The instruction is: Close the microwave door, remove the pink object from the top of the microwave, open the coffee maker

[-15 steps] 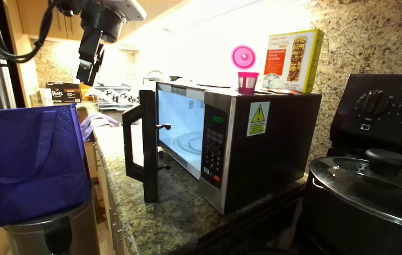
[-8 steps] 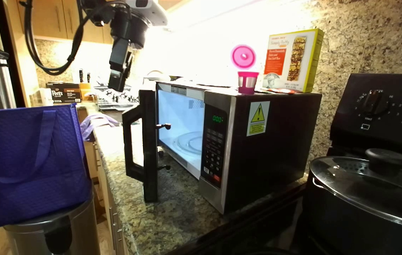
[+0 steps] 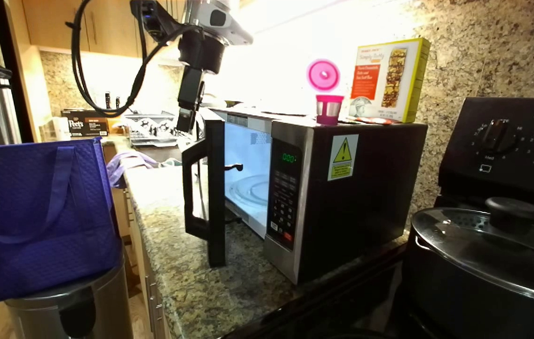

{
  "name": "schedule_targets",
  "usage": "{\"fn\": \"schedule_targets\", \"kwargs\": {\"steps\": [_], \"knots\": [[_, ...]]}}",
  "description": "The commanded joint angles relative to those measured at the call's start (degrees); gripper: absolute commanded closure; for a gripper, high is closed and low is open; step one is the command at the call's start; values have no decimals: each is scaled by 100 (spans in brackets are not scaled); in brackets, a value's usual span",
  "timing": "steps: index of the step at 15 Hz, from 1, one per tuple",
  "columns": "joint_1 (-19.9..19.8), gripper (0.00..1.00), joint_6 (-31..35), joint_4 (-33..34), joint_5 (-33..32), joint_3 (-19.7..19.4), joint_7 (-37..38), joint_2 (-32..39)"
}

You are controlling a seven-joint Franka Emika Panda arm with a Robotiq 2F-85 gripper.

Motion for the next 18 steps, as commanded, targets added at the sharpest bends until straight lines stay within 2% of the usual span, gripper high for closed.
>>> {"fn": "schedule_targets", "kwargs": {"steps": [1, 4, 9, 15, 18], "knots": [[-69, 0, 243, 162, -155, -109, 340, 144], [-29, 0, 773, 95, -630, -183, 245, 69], [4, 0, 1794, -115, -1664, -170, -399, -36], [-78, 0, 2489, -604, -1646, -127, -987, -229], [-96, 0, 2811, -876, -1695, -144, -942, -393]]}}
